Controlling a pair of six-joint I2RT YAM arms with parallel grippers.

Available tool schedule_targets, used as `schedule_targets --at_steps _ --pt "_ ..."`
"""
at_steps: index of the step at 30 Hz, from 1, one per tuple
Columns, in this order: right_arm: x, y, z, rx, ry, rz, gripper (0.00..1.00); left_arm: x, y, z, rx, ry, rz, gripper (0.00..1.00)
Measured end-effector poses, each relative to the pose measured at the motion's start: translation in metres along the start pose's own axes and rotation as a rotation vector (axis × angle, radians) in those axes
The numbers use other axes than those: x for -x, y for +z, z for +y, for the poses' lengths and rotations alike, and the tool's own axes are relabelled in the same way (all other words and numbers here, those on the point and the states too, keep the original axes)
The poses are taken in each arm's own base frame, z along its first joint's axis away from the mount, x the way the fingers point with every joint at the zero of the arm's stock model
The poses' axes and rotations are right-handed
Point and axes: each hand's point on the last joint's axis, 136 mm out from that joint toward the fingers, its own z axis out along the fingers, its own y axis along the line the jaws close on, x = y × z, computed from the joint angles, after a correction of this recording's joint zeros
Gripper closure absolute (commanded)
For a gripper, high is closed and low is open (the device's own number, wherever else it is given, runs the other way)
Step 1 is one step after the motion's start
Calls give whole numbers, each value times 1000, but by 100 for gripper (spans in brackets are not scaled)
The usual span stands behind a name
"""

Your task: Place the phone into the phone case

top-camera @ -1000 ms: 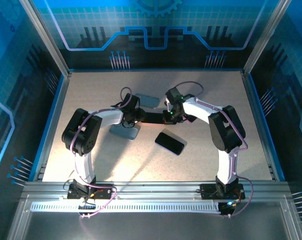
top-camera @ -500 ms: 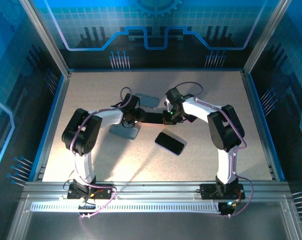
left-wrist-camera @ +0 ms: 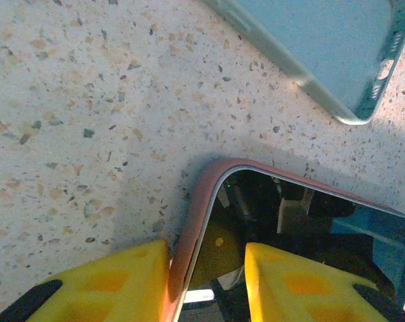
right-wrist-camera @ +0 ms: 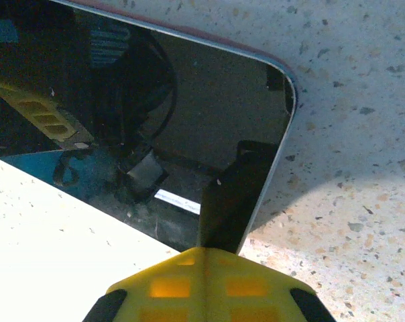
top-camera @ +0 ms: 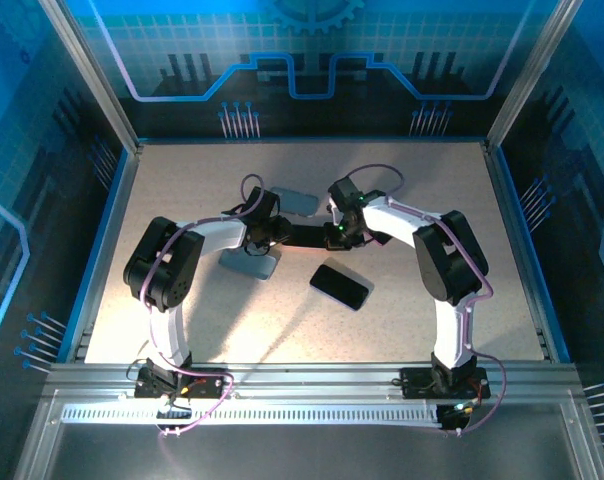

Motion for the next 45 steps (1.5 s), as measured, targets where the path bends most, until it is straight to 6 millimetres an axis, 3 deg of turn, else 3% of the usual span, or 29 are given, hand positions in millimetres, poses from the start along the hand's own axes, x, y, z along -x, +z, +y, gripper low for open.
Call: schedule_targets --at_steps 45 --pt "-2 5 2 -51 46 71 100 -3 -2 1 12 2 26 65"
